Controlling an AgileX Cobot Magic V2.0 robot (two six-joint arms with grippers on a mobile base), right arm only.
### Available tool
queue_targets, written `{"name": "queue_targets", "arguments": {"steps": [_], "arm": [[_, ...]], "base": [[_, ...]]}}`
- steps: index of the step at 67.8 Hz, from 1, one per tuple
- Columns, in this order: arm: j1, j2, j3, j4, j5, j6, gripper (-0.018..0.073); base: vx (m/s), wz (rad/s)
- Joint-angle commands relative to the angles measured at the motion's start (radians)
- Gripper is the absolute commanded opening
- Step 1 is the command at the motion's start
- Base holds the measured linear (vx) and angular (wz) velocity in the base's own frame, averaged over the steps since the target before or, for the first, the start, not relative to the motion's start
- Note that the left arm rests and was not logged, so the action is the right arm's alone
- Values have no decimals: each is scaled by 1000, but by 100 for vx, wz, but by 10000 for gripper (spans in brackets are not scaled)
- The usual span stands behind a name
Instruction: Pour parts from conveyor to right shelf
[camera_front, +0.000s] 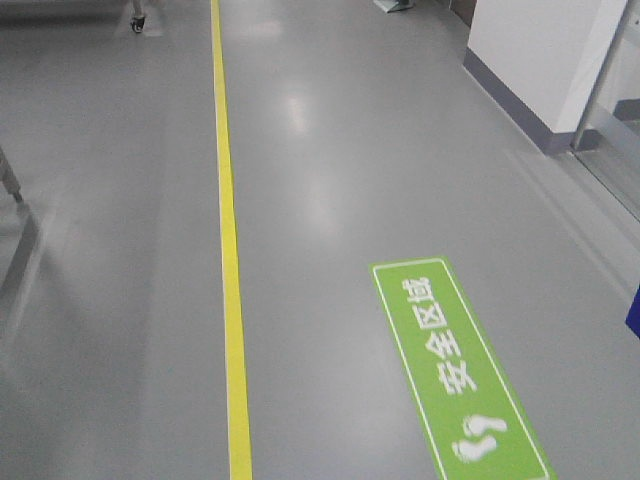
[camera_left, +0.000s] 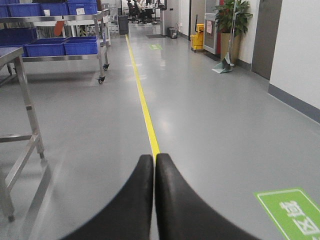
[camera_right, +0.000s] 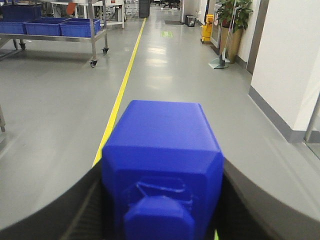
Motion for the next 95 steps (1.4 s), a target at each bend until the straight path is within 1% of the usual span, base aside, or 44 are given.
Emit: {"name": "queue_targets", "arguments": {"steps": [1,56,95], "arm": [[-2,12,-27,2,-77,-6,-6],[-2,12,-27,2,-77,-6,-6],[-2,12,-27,2,-77,-6,-6]], "base": [[73,1],[75,14],[75,5]]}}
